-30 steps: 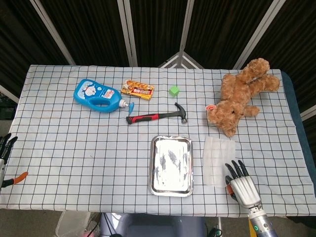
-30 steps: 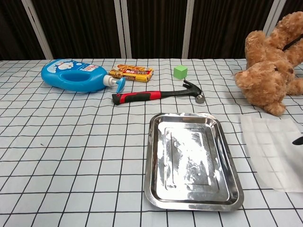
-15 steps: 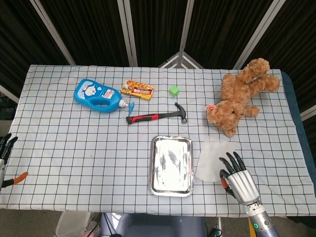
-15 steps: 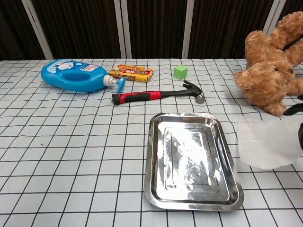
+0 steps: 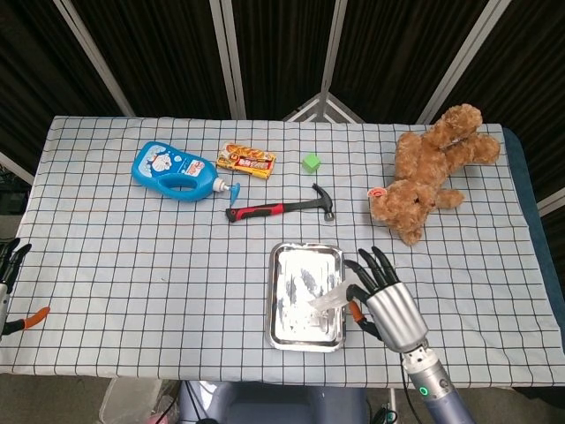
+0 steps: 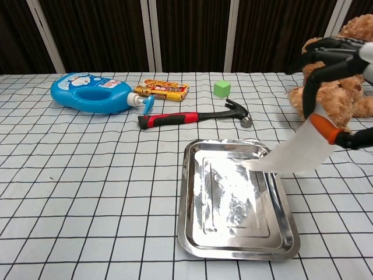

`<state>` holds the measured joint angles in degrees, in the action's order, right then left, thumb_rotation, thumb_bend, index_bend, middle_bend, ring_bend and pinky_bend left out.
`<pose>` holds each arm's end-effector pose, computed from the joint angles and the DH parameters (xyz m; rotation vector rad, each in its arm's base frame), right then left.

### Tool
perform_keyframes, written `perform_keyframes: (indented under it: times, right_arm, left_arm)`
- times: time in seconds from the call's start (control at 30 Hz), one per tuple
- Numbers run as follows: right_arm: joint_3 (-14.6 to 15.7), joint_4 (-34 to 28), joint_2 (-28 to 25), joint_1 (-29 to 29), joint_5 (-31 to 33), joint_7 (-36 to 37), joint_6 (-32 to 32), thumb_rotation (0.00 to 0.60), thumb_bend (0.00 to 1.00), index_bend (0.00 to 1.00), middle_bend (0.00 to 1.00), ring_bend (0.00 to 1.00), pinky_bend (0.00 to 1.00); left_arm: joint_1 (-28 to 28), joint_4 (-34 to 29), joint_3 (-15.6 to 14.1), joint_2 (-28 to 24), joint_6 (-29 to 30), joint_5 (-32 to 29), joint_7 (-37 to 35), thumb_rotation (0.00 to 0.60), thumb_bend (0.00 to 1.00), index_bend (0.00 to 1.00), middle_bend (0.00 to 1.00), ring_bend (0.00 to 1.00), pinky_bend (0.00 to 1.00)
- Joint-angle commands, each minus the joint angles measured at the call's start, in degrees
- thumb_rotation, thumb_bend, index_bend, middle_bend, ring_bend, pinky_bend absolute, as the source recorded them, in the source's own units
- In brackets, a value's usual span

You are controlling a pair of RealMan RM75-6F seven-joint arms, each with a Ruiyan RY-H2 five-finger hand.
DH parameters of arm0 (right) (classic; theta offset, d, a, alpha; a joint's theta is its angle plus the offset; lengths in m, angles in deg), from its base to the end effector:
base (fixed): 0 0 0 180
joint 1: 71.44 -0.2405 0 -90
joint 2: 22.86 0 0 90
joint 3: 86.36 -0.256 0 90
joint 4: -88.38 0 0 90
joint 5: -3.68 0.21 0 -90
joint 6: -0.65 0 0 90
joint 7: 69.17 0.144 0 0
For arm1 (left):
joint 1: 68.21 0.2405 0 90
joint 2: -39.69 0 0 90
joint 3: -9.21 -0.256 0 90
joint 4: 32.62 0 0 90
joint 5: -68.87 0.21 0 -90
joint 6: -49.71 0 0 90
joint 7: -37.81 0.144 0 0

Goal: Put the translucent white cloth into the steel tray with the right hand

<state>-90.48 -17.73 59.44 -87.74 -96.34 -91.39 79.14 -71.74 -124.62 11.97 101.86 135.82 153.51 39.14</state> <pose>-0.1419 -0.2026 0.0527 1.7121 -0.7448 1.3233 -0.3208 0.1736 0.1744 -1.3601 -0.8648 -0.8424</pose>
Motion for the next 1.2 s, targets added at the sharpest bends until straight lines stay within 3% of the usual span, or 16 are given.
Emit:
perform_keyframes:
  times: [0.03,0.37,0.6,0.83,1.2]
  right_arm:
    - [-0.7,-2.5,2.4,-1.4,1.3,-2.8,-2.2,0.600,0.58,0.68,0.23,0.06,0.00]
    - [1.0,-3.7,7.2,-1.4,3.2,-6.2,-3.1,0.600,0.58,0.68,0.23,0.06,0.00]
    - [4.6,1.5,6.7,0.0,5.2,0.9,-3.8,0.600,0.58,0.68,0.23,0.06,0.00]
    - [5.7,6.8,6.0,-1.5,6.9,7.4,-7.7,0.600,0.58,0.68,0.23,0.06,0.00]
    - [9.1,8.9,3.2,-3.8,1.5,16.3,-9.3,0.600,0.58,0.69,0.23,0.06,0.00]
  left_arm:
    - [0.0,0.0,0.0,0.0,-0.1,-0.1,-0.1,0.600,0.00,0.00,0.00,0.00,0.00]
    - [-0.2,0.1,-0.2,-0.2,-0.3,0.2,-0.5,0.600,0.00,0.00,0.00,0.00,0.00]
    - [-0.2,0.1,-0.3,-0.2,-0.6,0.3,-0.6,0.600,0.00,0.00,0.00,0.00,0.00]
    - [-0.2,-0.1,-0.2,-0.2,-0.7,-0.1,-0.3,0.600,0.00,0.00,0.00,0.00,0.00]
    - [-0.4,0.0,-0.2,-0.1,-0.9,-0.2,-0.2,0.600,0.00,0.00,0.00,0.00,0.00]
